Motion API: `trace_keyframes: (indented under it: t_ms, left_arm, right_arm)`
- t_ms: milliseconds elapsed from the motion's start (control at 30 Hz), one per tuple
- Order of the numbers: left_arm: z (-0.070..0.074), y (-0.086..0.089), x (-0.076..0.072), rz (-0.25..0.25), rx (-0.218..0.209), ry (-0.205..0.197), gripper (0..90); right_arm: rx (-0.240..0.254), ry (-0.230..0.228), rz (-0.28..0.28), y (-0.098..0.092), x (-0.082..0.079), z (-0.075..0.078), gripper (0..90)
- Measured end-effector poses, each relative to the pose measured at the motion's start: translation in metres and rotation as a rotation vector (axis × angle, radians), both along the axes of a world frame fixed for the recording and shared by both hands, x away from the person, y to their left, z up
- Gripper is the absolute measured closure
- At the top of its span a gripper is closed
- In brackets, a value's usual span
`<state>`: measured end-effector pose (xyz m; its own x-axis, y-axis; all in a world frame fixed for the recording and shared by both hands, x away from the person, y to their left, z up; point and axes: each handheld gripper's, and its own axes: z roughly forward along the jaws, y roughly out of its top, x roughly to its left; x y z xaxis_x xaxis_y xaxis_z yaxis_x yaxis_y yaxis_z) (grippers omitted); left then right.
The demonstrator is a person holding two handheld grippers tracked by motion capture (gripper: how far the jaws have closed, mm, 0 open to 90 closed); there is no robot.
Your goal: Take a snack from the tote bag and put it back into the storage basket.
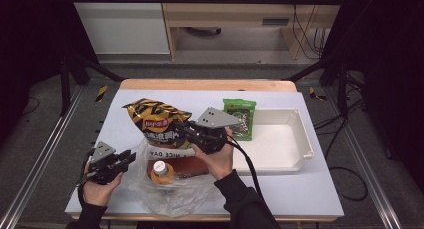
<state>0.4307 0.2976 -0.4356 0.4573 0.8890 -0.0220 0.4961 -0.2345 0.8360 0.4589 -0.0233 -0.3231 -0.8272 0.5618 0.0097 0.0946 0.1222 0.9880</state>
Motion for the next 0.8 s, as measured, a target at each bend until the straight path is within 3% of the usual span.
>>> trace_keyframes:
  t_ms: [400,800]
  left_arm:
    - [0.000,0.003,-0.001,-0.001,-0.003,-0.007,68.5]
    - [0.003,0.006,-0.003,0.006,-0.018,-0.035,66.1]
  right_arm:
    - [0.059,-0.034,-0.015,-0.018,-0.006,0.031,87.1]
    - [0.069,-0.046,-0.108,-0.062,-0.006,0.043,87.3]
